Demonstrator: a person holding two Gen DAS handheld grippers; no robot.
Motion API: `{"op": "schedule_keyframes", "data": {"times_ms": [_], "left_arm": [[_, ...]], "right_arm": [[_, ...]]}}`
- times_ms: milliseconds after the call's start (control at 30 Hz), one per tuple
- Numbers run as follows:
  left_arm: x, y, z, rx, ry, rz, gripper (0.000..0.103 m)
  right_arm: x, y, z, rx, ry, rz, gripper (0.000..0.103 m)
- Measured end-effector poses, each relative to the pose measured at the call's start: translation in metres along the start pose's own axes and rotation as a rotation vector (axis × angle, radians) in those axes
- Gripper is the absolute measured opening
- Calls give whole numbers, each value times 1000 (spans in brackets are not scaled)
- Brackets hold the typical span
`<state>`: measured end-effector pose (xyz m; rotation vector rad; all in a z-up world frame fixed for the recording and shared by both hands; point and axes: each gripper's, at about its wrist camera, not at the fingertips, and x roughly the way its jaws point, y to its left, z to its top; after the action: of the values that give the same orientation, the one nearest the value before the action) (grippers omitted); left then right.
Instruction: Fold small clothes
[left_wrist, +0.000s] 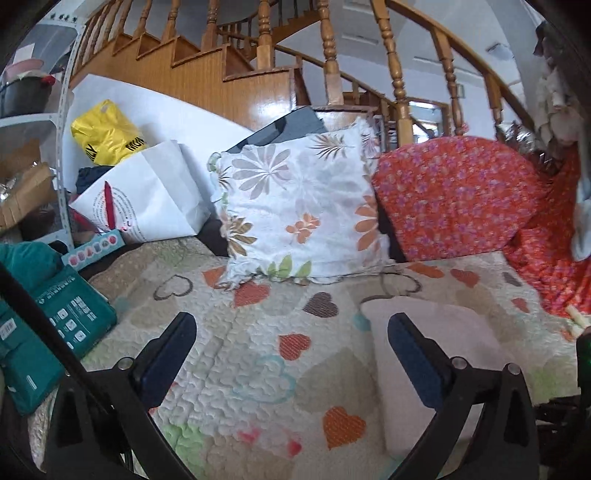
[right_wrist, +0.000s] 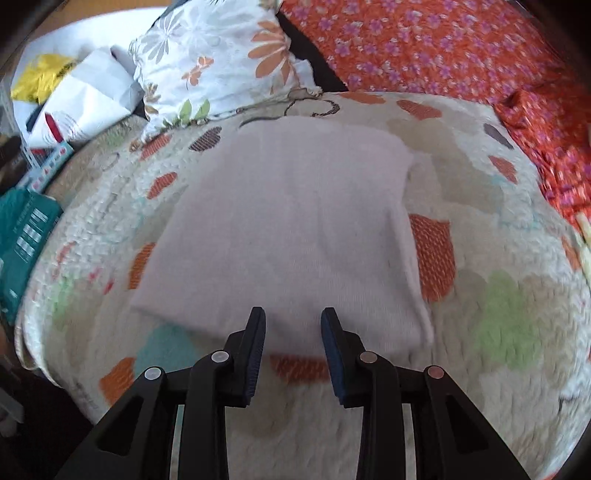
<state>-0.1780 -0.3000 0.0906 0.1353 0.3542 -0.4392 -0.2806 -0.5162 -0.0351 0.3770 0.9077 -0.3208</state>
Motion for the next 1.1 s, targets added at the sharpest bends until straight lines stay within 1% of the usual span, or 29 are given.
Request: {"op": "schedule_keyframes", "data": {"times_ms": [100, 167, 267, 333, 433, 500, 633, 733, 900, 1100], "left_arm": [[-20, 1, -2, -27, 37, -59, 103], [-29, 0, -7, -46, 57, -74, 103], [-37, -11, -20, -34, 125, -48, 103], [-34, -23, -34, -14, 216, -28, 103], [-29, -38, -53, -1, 308, -16, 103], [-26, -47, -64, 14, 347, -10, 103], [-24, -60, -74, 36, 396, -3, 103], [-19, -65, -81, 39, 445, 8, 103], [-5, -69, -97, 48, 521, 17, 103], [16, -61, -121, 18, 619, 24, 103]], "right_arm": [[-19, 1, -10, -2, -46, -28, 36], [-28, 1, -17, -12, -77, -52, 40], [-35, 2, -24, -42, -118, -102, 44], [-35, 3, -29, -66, -139, -142, 51], [-32, -2, -36, -57, -141, -156, 54], [-31, -7, -41, -43, -143, -164, 55], [-31, -16, -49, -38, -168, -216, 61], [-30, -24, -54, -34, -177, -247, 63], [-28, -34, -55, 6, -168, -236, 65], [-21, -35, -56, 14, -142, -238, 67]]}}
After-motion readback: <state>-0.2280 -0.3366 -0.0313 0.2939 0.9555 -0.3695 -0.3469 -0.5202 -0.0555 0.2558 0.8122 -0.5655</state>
